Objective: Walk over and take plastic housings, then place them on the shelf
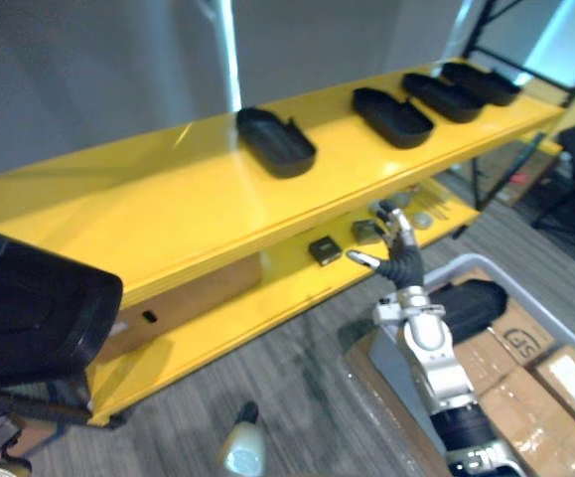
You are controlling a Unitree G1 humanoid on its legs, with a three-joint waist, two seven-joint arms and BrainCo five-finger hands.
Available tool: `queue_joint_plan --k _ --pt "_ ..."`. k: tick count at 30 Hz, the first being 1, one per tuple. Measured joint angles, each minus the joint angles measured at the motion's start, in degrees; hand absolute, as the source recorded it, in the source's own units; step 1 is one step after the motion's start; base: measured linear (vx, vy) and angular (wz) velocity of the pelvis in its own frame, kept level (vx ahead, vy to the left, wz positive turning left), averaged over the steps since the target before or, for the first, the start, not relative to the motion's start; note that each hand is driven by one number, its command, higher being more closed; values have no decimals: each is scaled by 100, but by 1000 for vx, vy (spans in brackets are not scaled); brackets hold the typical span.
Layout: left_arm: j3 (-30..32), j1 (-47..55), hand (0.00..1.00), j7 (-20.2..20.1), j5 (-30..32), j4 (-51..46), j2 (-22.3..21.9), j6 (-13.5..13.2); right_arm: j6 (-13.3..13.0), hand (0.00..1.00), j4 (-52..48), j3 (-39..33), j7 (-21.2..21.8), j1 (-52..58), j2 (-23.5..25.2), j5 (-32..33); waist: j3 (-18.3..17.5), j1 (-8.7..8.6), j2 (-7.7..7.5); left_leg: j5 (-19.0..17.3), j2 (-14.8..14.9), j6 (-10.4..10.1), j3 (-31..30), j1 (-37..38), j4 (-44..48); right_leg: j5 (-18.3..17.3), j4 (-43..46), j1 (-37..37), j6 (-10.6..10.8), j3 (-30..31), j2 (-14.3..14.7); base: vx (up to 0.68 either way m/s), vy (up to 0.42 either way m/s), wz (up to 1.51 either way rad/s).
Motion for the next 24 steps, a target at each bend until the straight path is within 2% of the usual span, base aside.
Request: queue_joint_plan --k 4,6,8,10,13,17,19,24 --pt "-182 -5 100 17 4 -1 44 -15 -65 0 -1 -42 59 -109 -3 -34 258 -43 6 -80 -127 95 5 -31 181 2 257 -5 0 219 -174 -49 72 9" --pt "-240 -30 100 -37 3 -1 228 -18 -83 0 -18 -57 128 -71 -13 -31 305 -99 28 -182 -146 79 -79 -41 313 3 435 -15 0 673 -176 -53 63 24" --pt "-509 -200 100 -240 -2 0 765 -29 -128 0 -249 -82 165 41 -122 -29 343 -253 83 -185 -177 77 -337 -62 328 2 870 -47 -2 1450 -107 -73 49 79" --pt "-708 -433 100 -324 -2 3 1056 -76 -284 0 -381 -202 164 46 -202 -39 357 -290 103 -171 -165 96 -449 -209 291 -28 1112 -180 -51 1787 -27 -78 -35 87" --pt "-800 -646 100 -356 -2 10 1121 -145 -455 0 -393 -363 179 -93 -263 -152 522 -242 126 -15 -161 179 -483 -250 166 -68 1116 -153 -112 1866 42 -54 -53 41" --pt "-812 -654 100 -355 -2 26 1123 -146 -458 0 -393 -364 325 -244 -297 -202 690 -210 184 199 -160 199 -461 -336 156 -101 937 -108 -109 1873 91 -40 -35 7" --pt "-912 -744 100 -345 4 156 1148 -150 -453 0 -393 -339 465 -550 -333 -288 825 -209 173 251 -158 166 -415 -350 112 -186 872 -128 -48 1890 78 -42 -31 -9" --pt "-1138 -859 100 -343 18 361 1341 -151 -438 0 -404 -259 664 -819 -469 -385 841 -216 175 379 -166 73 -359 -441 78 -529 800 -182 10 1875 51 -39 -55 -5"
